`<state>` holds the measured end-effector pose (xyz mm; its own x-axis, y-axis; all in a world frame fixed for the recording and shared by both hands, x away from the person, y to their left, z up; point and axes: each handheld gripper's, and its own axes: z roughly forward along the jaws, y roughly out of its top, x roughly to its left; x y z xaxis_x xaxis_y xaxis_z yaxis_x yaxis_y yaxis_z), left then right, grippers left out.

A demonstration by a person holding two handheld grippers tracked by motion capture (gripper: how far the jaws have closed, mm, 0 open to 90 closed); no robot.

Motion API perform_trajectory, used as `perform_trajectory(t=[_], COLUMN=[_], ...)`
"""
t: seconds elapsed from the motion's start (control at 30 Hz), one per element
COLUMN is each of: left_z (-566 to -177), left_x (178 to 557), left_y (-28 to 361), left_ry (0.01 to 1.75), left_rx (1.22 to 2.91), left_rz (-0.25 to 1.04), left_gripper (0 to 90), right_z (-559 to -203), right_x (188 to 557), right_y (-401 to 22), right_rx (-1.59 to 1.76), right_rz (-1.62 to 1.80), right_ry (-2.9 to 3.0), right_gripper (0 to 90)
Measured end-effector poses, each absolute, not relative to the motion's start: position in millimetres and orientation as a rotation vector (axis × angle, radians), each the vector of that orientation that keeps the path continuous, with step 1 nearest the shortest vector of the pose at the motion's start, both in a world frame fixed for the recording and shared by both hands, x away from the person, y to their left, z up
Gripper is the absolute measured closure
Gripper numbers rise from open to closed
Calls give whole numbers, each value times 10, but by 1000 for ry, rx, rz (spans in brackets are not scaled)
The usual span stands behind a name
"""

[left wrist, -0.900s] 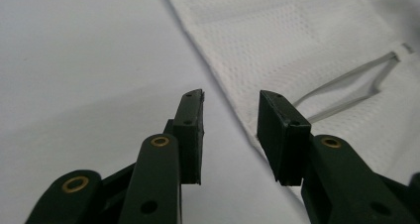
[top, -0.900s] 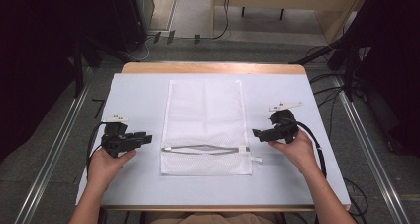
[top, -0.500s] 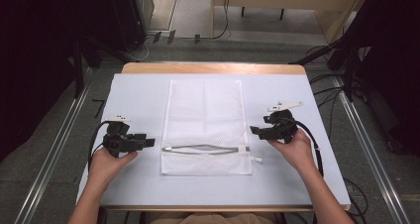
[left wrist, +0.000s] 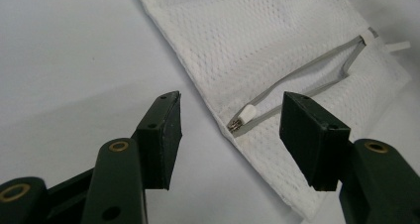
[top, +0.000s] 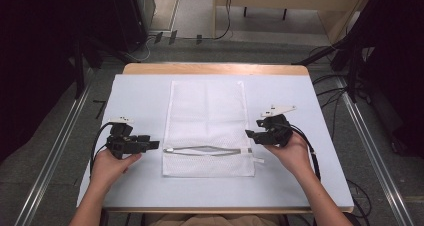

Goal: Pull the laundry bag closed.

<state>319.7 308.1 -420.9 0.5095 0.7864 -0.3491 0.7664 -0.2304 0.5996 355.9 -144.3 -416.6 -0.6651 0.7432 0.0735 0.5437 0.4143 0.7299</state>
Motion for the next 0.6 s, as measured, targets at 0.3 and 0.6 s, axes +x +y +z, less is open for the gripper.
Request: perform_trajectory(t=[0.3,0.6], left_z=[-4191,-4179], left_x=[3195,3308], left_y=[3053,2974], left_ry=[1235,1236], left_rx=[2014,2030], left_rz=[56,79], left_gripper=[422,473], right_z=[-4085,-4135], right_x=[3474,3402], right_y=[-1296,-1358], right_rx=[1067,1118], right_rz=[1131,1112], right_ry=[2398,2421], right_gripper=[442,458])
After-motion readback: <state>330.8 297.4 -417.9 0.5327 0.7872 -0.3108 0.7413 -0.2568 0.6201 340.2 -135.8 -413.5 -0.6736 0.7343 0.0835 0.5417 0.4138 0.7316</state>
